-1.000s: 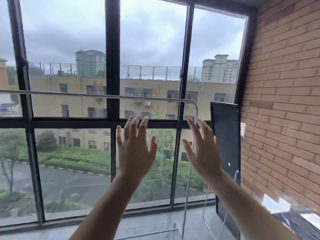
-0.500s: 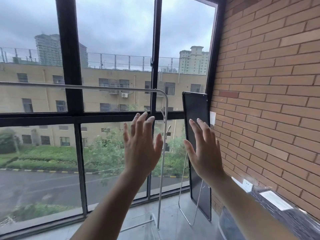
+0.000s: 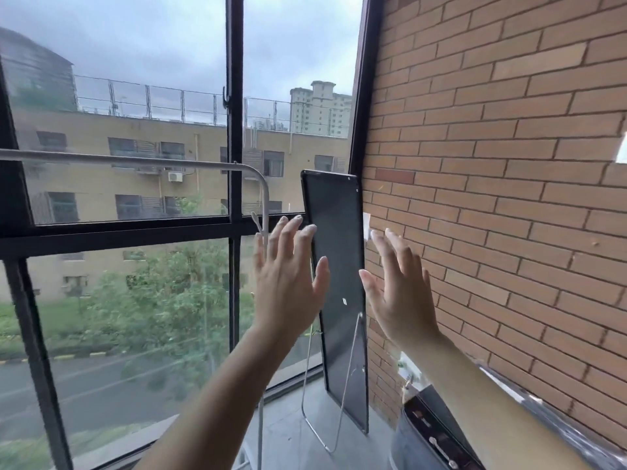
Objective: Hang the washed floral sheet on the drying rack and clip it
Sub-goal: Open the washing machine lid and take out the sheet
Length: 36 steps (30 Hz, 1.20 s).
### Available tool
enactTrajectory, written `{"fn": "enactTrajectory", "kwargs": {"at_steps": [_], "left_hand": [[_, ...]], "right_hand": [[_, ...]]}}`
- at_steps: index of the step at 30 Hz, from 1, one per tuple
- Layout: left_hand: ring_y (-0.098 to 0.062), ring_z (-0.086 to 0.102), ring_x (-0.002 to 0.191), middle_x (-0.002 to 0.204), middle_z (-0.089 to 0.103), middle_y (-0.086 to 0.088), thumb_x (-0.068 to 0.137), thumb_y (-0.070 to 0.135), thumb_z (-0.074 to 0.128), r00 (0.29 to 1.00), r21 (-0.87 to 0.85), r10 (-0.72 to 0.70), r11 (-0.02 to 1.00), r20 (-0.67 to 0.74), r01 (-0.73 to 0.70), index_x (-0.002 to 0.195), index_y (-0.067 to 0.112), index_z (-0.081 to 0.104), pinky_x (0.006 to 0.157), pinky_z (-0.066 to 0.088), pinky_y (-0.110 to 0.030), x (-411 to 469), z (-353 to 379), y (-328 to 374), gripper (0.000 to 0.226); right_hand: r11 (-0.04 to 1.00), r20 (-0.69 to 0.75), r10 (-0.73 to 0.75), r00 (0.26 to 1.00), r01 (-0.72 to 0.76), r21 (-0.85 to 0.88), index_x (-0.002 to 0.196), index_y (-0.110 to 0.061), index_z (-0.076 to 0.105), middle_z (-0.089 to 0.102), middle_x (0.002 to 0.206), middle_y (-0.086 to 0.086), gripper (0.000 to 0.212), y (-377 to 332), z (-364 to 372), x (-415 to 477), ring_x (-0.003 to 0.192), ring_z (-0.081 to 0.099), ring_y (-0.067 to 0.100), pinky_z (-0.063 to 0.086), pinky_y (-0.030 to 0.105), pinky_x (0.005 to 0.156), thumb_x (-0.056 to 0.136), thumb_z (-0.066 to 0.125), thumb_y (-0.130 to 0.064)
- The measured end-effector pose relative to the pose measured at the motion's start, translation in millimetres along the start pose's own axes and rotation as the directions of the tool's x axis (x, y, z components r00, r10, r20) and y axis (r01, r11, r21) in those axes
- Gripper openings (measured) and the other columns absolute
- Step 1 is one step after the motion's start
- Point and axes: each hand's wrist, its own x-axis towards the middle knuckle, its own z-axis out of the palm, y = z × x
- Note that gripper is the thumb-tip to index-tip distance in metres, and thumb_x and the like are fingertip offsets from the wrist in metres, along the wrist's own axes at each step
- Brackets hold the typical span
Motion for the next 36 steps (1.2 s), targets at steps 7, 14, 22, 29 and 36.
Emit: {"fn": "enactTrajectory", "kwargs": {"at_steps": [7, 14, 22, 29, 36], "left_hand": [[-0.026, 0.034, 0.136, 0.14, 0.044, -0.006, 0.09, 0.038, 0.038, 0.997, -0.116, 0.054, 0.992, 0.052, -0.048, 0.128, 0.016, 0.048, 0.111, 0.025, -0.053, 18.3, 69.5, 9.6, 0.045], [-0.027, 0.037, 0.134, 0.138, 0.046, -0.007, 0.091, 0.038, 0.036, 0.989, -0.222, 0.109, 0.971, 0.1, -0.085, 0.126, 0.015, 0.047, 0.109, 0.028, -0.055, 16.1, 123.0, 36.9, 0.043], [-0.026, 0.035, 0.135, 0.138, 0.045, -0.005, 0.092, 0.038, 0.034, 0.969, -0.278, 0.153, 0.956, 0.197, -0.094, 0.125, 0.016, 0.05, 0.11, 0.026, -0.054, -4.4, 183.9, 81.4, 0.043], [-0.025, 0.036, 0.135, 0.138, 0.046, -0.004, 0.092, 0.036, 0.035, 0.942, -0.285, 0.152, 0.956, 0.3, -0.064, 0.125, 0.017, 0.05, 0.112, 0.024, -0.051, -28.0, 258.0, 145.4, 0.041], [-0.024, 0.037, 0.134, 0.138, 0.046, -0.002, 0.091, 0.039, 0.031, 0.873, -0.248, 0.15, 0.968, 0.463, -0.034, 0.125, 0.019, 0.05, 0.11, 0.027, -0.054, -67.2, 333.1, 215.3, 0.044]], "right_hand": [[0.988, 0.06, 0.118, 0.991, -0.111, -0.106, 0.142, -0.025, 0.034, 0.037, 0.146, 0.005, 0.053, 54.6, 25.2, -5.5, 0.13, 0.04, 0.024, 0.043, 0.048, 0.097, 0.092, 0.041, -0.042], [0.968, 0.058, 0.2, 0.978, -0.189, -0.163, 0.141, -0.024, 0.034, 0.038, 0.145, 0.006, 0.052, 103.2, 26.2, -19.7, 0.13, 0.039, 0.024, 0.043, 0.048, 0.097, 0.093, 0.037, -0.044], [0.94, 0.076, 0.297, 0.952, -0.278, -0.2, 0.142, -0.025, 0.032, 0.036, 0.147, 0.004, 0.052, 174.2, 16.8, -55.8, 0.132, 0.037, 0.023, 0.042, 0.048, 0.097, 0.093, 0.04, -0.041], [0.911, 0.164, 0.384, 0.909, -0.344, -0.23, 0.142, -0.025, 0.027, 0.035, 0.148, 0.005, 0.053, 262.4, 13.6, -103.1, 0.133, 0.036, 0.022, 0.041, 0.045, 0.099, 0.093, 0.037, -0.043], [0.868, 0.309, 0.486, 0.817, -0.413, -0.274, 0.143, -0.025, 0.029, 0.035, 0.148, 0.005, 0.053, 365.0, 16.7, -161.1, 0.132, 0.036, 0.023, 0.04, 0.042, 0.101, 0.094, 0.035, -0.045]]}}
